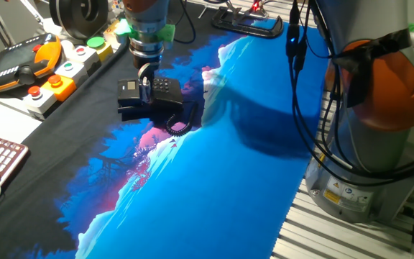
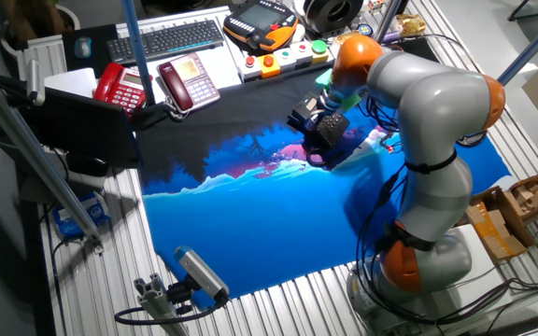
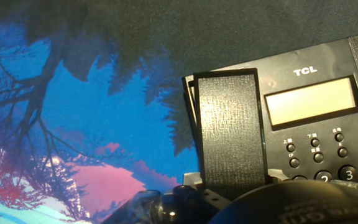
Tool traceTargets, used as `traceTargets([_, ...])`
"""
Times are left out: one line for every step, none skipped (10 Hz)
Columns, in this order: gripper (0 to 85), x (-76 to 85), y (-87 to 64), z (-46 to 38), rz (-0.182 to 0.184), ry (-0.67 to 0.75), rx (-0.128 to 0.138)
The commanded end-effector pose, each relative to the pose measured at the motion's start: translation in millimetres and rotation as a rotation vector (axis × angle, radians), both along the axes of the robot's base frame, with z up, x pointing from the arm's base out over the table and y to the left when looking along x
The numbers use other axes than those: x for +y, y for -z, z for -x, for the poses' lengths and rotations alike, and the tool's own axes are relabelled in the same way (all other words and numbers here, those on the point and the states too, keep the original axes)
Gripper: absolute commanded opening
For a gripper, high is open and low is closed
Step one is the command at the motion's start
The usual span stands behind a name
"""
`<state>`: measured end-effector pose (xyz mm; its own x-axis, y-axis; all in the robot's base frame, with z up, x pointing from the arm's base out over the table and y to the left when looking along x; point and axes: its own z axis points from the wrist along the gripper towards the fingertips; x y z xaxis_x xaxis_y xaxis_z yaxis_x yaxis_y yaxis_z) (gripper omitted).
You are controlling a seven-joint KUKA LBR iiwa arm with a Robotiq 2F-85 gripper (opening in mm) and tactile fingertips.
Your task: Place the handset of the telephone on the corresponding phone cradle
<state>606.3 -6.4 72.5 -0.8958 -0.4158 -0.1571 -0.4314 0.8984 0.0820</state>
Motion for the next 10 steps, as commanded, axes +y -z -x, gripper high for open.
traceTargets([0.7,0.5,0.1,0.2,0.0,0.0,0.003])
traceTargets([0.7,1.2,0.4,0.3,0.0,-0.001,0.004])
traceTargets([2.7,1.9,0.7,0.3,0.003,-0.001,0.004])
traceTargets([4.0,2.4,1.0,0.4,0.004,-0.001,0.004])
traceTargets([8.3,2.6,1.0,0.5,0.006,0.0,0.003])
traceTargets([14.7,2.5,1.0,0.5,0.009,0.0,-0.002])
traceTargets([22.7,2.3,0.9,0.5,0.012,0.001,-0.006])
traceTargets([29.3,2.3,0.8,0.6,0.012,0.001,-0.008])
traceTargets([35.3,2.3,0.8,0.6,0.012,0.002,-0.011])
traceTargets([41.0,2.2,0.9,0.6,0.013,0.002,-0.014])
